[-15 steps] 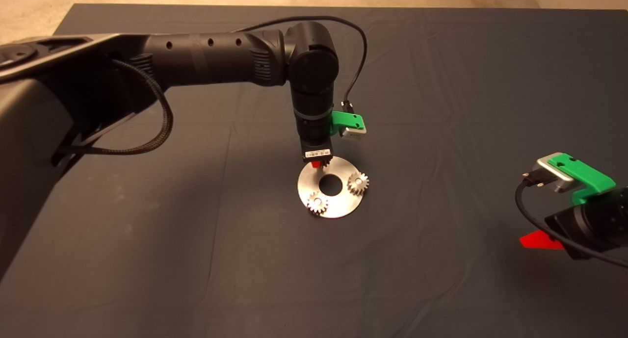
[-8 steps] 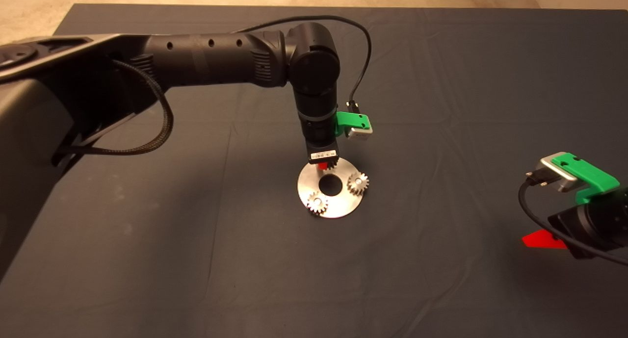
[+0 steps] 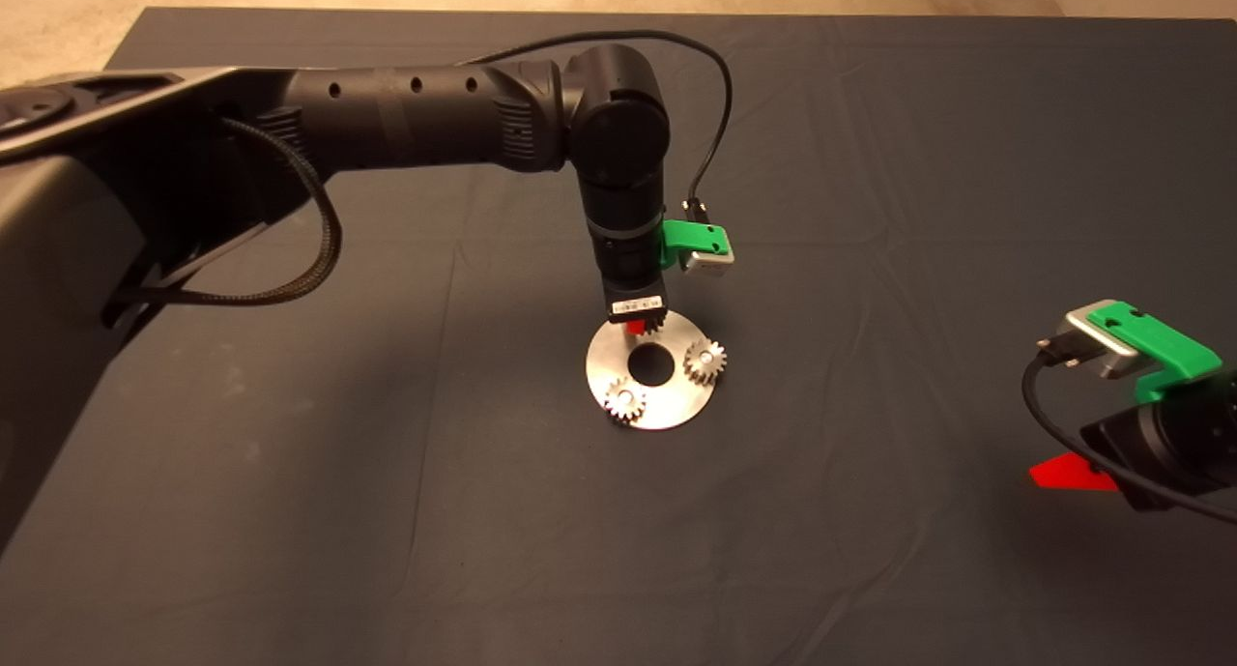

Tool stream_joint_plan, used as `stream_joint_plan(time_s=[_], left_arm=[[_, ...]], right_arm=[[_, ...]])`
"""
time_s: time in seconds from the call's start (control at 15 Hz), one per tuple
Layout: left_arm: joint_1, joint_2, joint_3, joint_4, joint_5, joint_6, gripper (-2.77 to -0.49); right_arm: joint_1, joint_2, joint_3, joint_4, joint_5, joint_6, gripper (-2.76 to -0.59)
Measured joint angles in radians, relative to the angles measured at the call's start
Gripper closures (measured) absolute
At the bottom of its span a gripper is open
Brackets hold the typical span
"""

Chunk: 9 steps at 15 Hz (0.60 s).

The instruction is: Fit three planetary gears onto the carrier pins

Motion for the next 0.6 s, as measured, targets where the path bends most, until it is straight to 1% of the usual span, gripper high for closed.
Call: stream_joint_plan(time_s=[0.13, 0.2, 0.47, 0.6], left_arm=[[0.0, 0.0, 0.0, 0.0, 0.042, 0.001, -0.52], [0.0, -0.001, 0.0, 0.0, 0.046, 0.001, -0.52], [0.0, -0.003, 0.0, 0.001, 0.044, 0.009, -0.52], [0.0, -0.005, 0.0, 0.001, 0.039, 0.009, -0.52]], right_arm=[[0.0, 0.0, -0.007, 0.0, 0.0, -0.004, -1.47], [0.0, 0.0, -0.007, 0.0, 0.0, -0.004, -1.47], [0.0, 0.0, -0.007, 0.0, 0.002, -0.004, -1.47], [0.0, 0.0, -0.007, 0.0, 0.003, -0.004, -1.47]])
